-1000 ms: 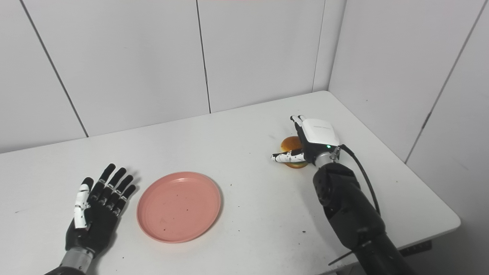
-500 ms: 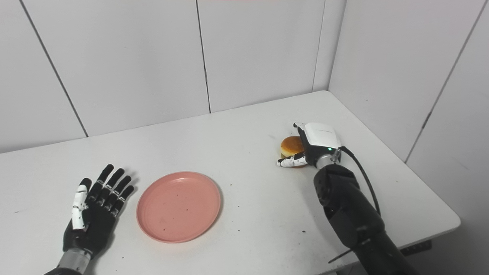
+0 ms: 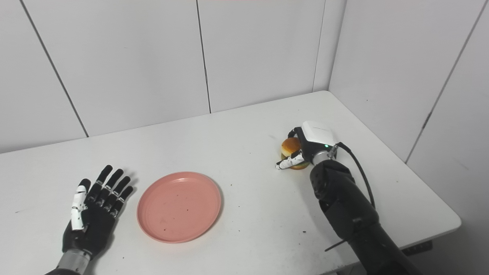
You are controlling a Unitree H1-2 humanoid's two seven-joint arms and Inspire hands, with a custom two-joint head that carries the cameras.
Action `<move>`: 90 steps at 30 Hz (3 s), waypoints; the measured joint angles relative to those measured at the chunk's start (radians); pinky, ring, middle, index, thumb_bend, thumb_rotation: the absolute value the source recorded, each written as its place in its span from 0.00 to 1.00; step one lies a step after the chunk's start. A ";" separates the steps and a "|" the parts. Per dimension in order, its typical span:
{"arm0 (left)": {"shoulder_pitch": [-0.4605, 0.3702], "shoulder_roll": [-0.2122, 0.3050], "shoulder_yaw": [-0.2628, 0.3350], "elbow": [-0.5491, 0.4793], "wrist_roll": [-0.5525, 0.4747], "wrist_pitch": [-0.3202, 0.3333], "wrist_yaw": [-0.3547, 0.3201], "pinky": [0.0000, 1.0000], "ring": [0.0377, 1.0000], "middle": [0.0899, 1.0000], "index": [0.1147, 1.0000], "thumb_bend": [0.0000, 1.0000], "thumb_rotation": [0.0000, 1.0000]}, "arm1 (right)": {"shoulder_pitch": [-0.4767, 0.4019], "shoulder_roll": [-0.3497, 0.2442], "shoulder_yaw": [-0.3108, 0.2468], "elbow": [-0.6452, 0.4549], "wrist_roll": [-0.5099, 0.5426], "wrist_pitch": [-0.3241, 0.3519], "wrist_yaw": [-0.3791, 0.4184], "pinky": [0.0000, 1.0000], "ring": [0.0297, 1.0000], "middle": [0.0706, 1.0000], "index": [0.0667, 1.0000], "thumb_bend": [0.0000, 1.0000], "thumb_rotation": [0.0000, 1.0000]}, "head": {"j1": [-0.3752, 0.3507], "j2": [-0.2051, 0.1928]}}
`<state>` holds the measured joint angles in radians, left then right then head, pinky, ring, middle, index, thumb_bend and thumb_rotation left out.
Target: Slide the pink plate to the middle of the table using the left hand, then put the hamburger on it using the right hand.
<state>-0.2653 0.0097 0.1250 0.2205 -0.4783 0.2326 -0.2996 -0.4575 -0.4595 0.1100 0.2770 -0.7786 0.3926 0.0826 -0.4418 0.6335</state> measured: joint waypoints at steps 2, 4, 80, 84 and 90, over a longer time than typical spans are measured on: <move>0.000 0.000 0.000 0.000 0.000 0.003 0.001 0.94 0.92 0.92 0.92 0.35 1.00 | 0.000 0.002 0.000 -0.002 0.019 -0.003 -0.014 0.26 0.33 0.40 0.45 0.51 0.14 | 0.000 0.000; 0.000 0.000 0.000 -0.001 0.000 0.005 0.002 0.94 0.91 0.92 0.92 0.35 1.00 | 0.001 0.003 0.000 -0.002 0.028 -0.003 -0.017 0.28 0.35 0.42 0.45 0.50 0.14 | -0.001 -0.002; 0.018 -0.149 -0.099 -0.068 0.135 0.010 0.158 0.89 0.87 0.86 0.86 0.37 1.00 | 0.018 0.274 0.317 -0.322 0.033 -0.084 0.112 0.28 0.35 0.41 0.45 0.50 0.13 | 0.379 0.095; 0.018 -0.147 -0.100 -0.068 0.135 0.010 0.158 0.89 0.87 0.86 0.86 0.38 1.00 | 0.031 0.268 0.326 -0.322 0.014 -0.084 0.116 0.28 0.34 0.41 0.45 0.50 0.13 | 0.373 0.098; 0.018 -0.144 -0.099 -0.069 0.132 0.013 0.158 0.89 0.87 0.86 0.86 0.38 1.00 | 0.036 0.259 0.325 -0.322 -0.002 -0.084 0.116 0.30 0.36 0.42 0.45 0.50 0.13 | 0.368 0.098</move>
<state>-0.2472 -0.1346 0.0263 0.1513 -0.3465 0.2457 -0.1421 -0.4212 -0.2009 0.4354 -0.0452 -0.7801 0.3082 0.1984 -0.0736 0.7317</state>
